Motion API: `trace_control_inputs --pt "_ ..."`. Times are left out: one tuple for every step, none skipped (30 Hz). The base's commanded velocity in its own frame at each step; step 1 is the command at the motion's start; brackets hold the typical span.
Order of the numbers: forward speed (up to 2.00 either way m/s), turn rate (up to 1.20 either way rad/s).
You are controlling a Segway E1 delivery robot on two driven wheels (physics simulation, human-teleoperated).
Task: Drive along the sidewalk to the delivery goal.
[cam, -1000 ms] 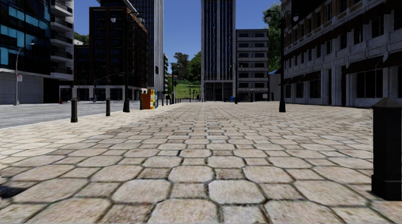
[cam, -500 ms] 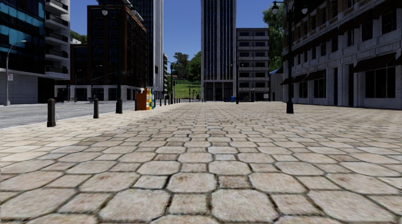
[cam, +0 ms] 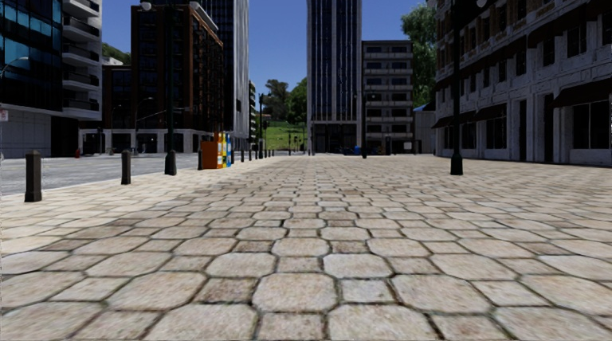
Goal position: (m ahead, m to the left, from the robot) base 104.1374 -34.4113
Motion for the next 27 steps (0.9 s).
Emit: trace_control_inputs --pt "1.98 -0.07" --pt "1.98 -0.07" --pt "1.98 -0.07" --pt "1.98 -0.07" --pt "1.98 -0.07" --pt "1.98 -0.07" --pt "1.98 -0.07" --pt "1.98 -0.07" --pt "1.98 -0.07" --pt "1.98 -0.07" --pt "1.98 -0.08" --pt "1.98 -0.09" --pt "1.98 -0.09" --pt "1.98 -0.09" --pt "1.98 -0.09" --pt "1.98 -0.12" --pt "1.98 -0.22" --pt "1.98 -0.22" --pt "1.98 -0.24" --pt "1.98 -0.25" --pt "1.98 -0.25" --pt "1.98 -0.18" --pt "1.98 -0.18" --pt "1.99 -0.10" --pt "1.99 -0.03" --pt "1.99 0.00" --pt "1.99 0.00"
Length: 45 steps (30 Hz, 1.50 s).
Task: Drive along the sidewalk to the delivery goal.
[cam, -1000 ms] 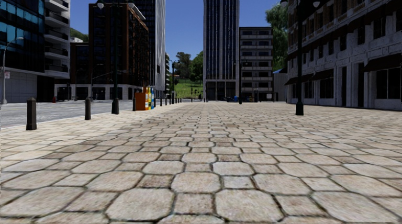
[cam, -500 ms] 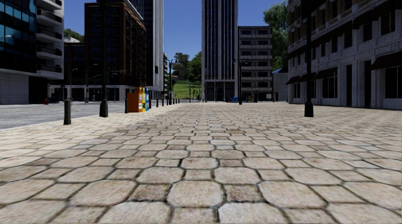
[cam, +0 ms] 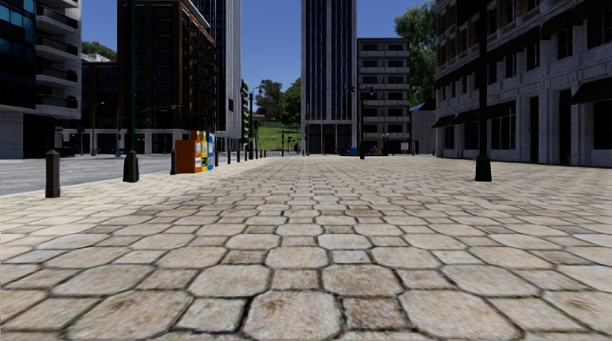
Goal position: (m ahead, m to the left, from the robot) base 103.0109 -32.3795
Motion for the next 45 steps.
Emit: trace_control_inputs --pt "1.99 0.00" --pt "1.99 0.00" --pt "2.00 0.00" --pt "2.00 0.00" --pt "2.00 0.00" --pt "2.00 0.00" --pt "1.98 0.00" --pt "1.97 0.00" --pt "1.97 0.00" --pt "1.95 0.00" --pt "1.92 0.00" --pt "1.89 0.00" --pt "1.89 0.00" --pt "1.88 0.00" --pt "1.87 0.00" --pt "1.87 0.00" --pt "1.87 0.00" --pt "1.86 0.00" --pt "1.82 0.00" --pt "1.81 0.00" --pt "1.80 0.00" --pt "1.80 0.00" --pt "1.80 0.00" --pt "1.79 0.00" --pt "1.78 0.00" --pt "1.88 0.00" --pt "1.88 0.00" --pt "1.88 0.00" --pt "1.88 0.00" --pt "1.88 0.00" --pt "1.88 0.00" --pt "1.88 0.00" --pt "1.88 0.00" --pt "1.88 0.00" --pt "1.88 0.00" --pt "1.88 0.00" --pt "1.88 0.00" --pt "1.87 0.00" --pt "1.86 0.00" --pt "1.86 0.00" --pt "1.86 0.00" --pt "1.86 0.00" --pt "1.86 0.00" --pt "1.86 0.00" --pt "1.86 0.00"
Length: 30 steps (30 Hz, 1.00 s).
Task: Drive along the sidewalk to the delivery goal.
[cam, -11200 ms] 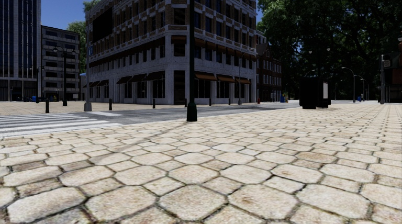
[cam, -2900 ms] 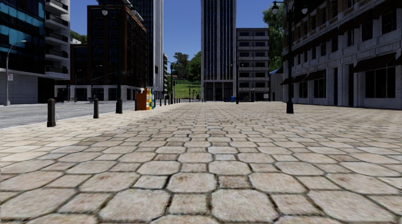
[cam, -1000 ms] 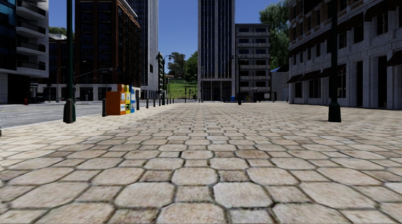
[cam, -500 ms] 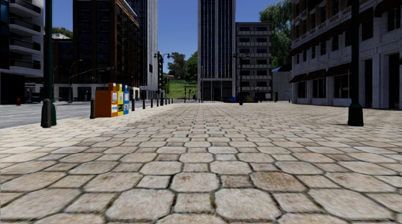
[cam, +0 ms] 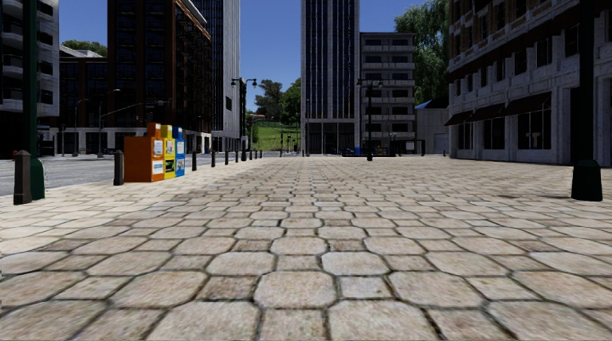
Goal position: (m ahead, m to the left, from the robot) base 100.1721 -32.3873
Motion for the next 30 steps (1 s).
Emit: trace_control_inputs --pt "1.86 0.00" --pt "1.86 0.00" --pt "1.86 0.00" --pt "1.86 0.00" --pt "1.86 0.00" --pt "1.86 0.00" --pt "1.86 0.00" --pt "1.86 0.00" --pt "1.86 0.00" --pt "1.86 0.00" --pt "1.86 0.00" --pt "1.86 0.00" --pt "1.86 0.00" --pt "1.86 0.00" --pt "1.86 0.00" --pt "1.86 0.00" --pt "1.86 0.00" --pt "1.86 0.00" --pt "1.86 0.00" --pt "1.86 0.00" --pt "1.86 0.00" --pt "1.86 0.00" --pt "1.86 0.00" --pt "1.86 0.00" --pt "1.86 0.00" --pt "1.86 0.00" --pt "1.86 0.00" --pt "1.86 0.00" --pt "1.86 0.00" --pt "1.86 0.00"
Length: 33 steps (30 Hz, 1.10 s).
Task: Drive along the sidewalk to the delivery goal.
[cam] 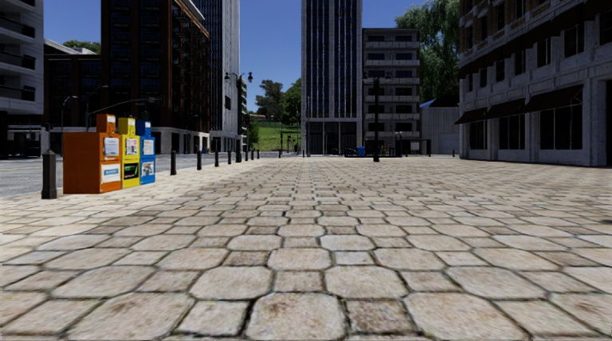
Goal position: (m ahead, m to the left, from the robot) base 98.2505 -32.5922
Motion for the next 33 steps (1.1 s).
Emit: trace_control_inputs --pt "1.86 0.00" --pt "1.86 0.00" --pt "1.86 0.00" --pt "1.86 0.00" --pt "1.86 0.00" --pt "1.86 0.00" --pt "1.86 0.00" --pt "1.86 0.00" --pt "1.86 0.00" --pt "1.86 0.00" --pt "1.86 0.00" --pt "1.86 0.00" --pt "1.86 0.00" --pt "1.86 0.00" --pt "1.86 0.00" --pt "1.86 0.00" --pt "1.86 0.00" --pt "1.86 0.00" --pt "1.86 0.00" --pt "1.86 0.00" --pt "1.86 0.00" --pt "1.86 0.00" --pt "1.86 0.00" --pt "1.86 0.00" --pt "1.86 0.00" --pt "1.86 0.00" --pt "1.86 0.00" --pt "1.86 0.00" --pt "1.86 0.00" --pt "1.86 0.00" --pt "1.86 0.00" --pt "1.86 0.00" --pt "1.86 0.00"
